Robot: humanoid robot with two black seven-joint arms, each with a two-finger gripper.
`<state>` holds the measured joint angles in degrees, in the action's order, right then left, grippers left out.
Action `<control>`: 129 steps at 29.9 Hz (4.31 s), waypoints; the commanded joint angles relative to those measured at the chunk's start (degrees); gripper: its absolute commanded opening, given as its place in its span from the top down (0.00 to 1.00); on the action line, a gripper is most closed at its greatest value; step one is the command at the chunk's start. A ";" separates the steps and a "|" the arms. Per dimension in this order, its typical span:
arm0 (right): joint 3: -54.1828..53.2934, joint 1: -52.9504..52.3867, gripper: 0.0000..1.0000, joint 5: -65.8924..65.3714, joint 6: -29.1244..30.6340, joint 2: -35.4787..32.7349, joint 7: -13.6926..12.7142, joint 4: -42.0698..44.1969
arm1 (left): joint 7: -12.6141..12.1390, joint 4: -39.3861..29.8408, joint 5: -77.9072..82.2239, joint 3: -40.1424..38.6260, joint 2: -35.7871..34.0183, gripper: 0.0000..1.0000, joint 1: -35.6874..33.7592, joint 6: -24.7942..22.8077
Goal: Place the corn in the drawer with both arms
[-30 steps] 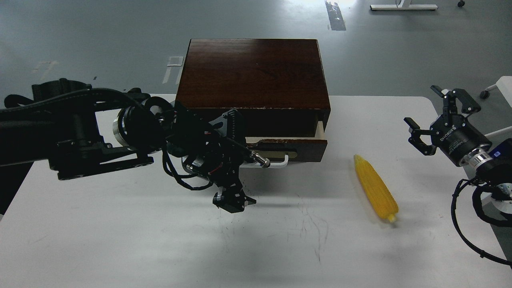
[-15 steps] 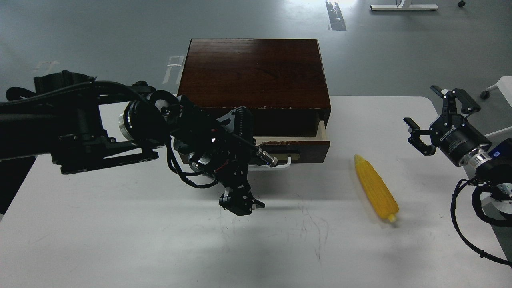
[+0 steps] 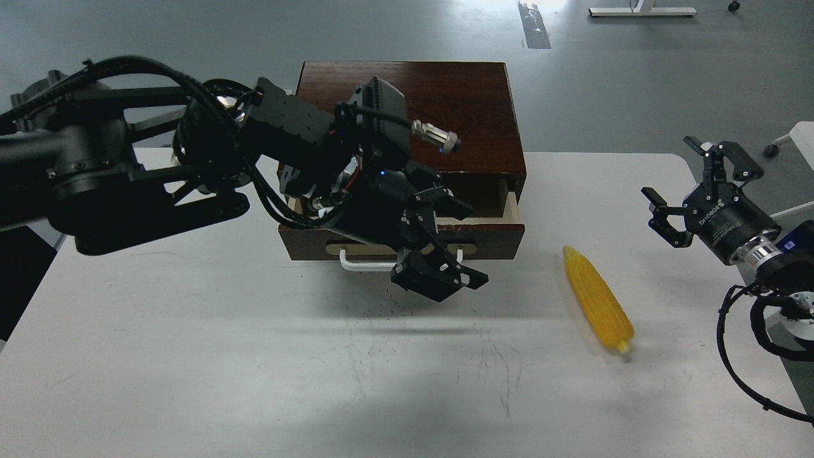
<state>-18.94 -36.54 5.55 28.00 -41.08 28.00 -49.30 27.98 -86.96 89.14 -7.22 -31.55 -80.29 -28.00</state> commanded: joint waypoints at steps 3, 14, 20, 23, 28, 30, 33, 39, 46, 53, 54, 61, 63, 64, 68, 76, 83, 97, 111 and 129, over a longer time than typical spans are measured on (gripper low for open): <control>0.30 0.06 0.00 -0.02 0.00 0.03 0.00 0.00 | 0.02 3.46 -26.88 -2.97 -4.66 0.01 6.28 0.00; 0.57 0.15 0.00 -0.10 0.00 -0.06 0.00 0.00 | 0.02 6.10 -69.24 -4.03 -14.41 0.01 18.84 7.87; 0.57 0.15 0.00 -0.10 0.00 -0.49 0.00 0.00 | 0.02 8.99 -77.44 -9.81 -16.79 0.01 28.59 7.96; 0.74 0.15 0.00 -0.19 0.00 -1.28 0.00 -0.27 | 0.02 12.59 -77.71 -13.34 -16.53 0.01 33.43 8.04; 0.74 -0.11 0.00 -5.79 0.00 -3.83 0.00 -2.37 | 0.02 19.62 -77.80 -15.19 -15.91 0.01 38.27 7.69; 0.74 -0.20 0.00 -8.18 0.00 -4.80 0.00 -3.51 | 0.02 20.86 -77.98 -15.28 -15.91 0.01 39.24 7.61; 0.74 -0.73 0.00 -14.59 0.00 -8.13 0.00 -7.38 | 0.02 22.36 -78.68 -15.54 -15.65 0.01 41.44 7.25; 0.92 -1.96 0.00 -38.04 0.00 -14.20 0.00 -13.45 | 0.02 23.50 -80.79 -16.07 -15.56 0.01 43.11 7.16; 2.58 -5.38 0.00 -68.00 0.00 -16.32 0.00 -14.24 | 0.02 23.24 -80.70 -16.16 -15.30 0.01 43.20 7.08; 11.36 -12.76 0.00 -74.63 0.00 -12.45 0.00 -12.93 | 0.02 22.80 -80.53 -17.30 -15.03 0.01 43.20 6.99; 14.16 -14.77 0.00 -75.07 0.00 -11.32 0.00 -11.97 | 0.02 22.80 -80.53 -17.30 -15.03 0.01 43.20 7.08; 24.73 -19.27 0.00 -75.25 0.00 -4.54 0.00 -7.12 | 0.02 22.71 -80.26 -17.30 -15.03 0.01 43.20 7.08; 25.44 -19.27 0.00 -75.77 0.00 -4.36 0.00 -6.77 | 0.02 22.71 -80.26 -17.30 -15.03 0.01 43.20 6.99; 25.70 -19.19 0.00 -76.73 0.00 -4.27 0.00 -6.42 | 0.02 22.71 -80.26 -17.30 -15.03 0.01 43.20 7.08; 26.32 -19.01 0.02 -78.32 0.00 -2.78 0.00 -5.98 | 0.02 22.71 -80.17 -17.30 -15.03 0.01 43.20 6.99; 30.36 -19.36 0.16 -78.41 -1.10 0.21 0.00 -5.10 | 0.02 22.71 -80.00 -17.30 -15.03 0.01 43.20 6.99; 30.89 -19.97 0.88 -78.50 -1.10 0.12 0.00 -5.28 | 0.02 22.62 -80.00 -17.30 -15.03 0.01 43.11 6.99; 31.50 -34.19 1.00 -78.50 -1.28 -10.06 0.00 -13.79 | 0.02 22.18 -80.00 -17.48 -15.04 0.01 43.11 6.99; 43.88 -66.71 1.00 -79.82 -1.89 1.67 0.00 -17.23 | 0.02 21.39 -79.91 -18.44 -15.12 0.01 42.94 7.08; 57.33 -73.85 1.00 -94.85 -23.77 25.95 0.00 -17.23 | 0.02 21.39 -79.91 -19.06 -15.91 0.01 43.02 7.08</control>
<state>36.71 -109.85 -88.42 6.54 -17.48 28.01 -66.51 28.00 -65.56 9.24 -26.26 -47.46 -37.34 -20.91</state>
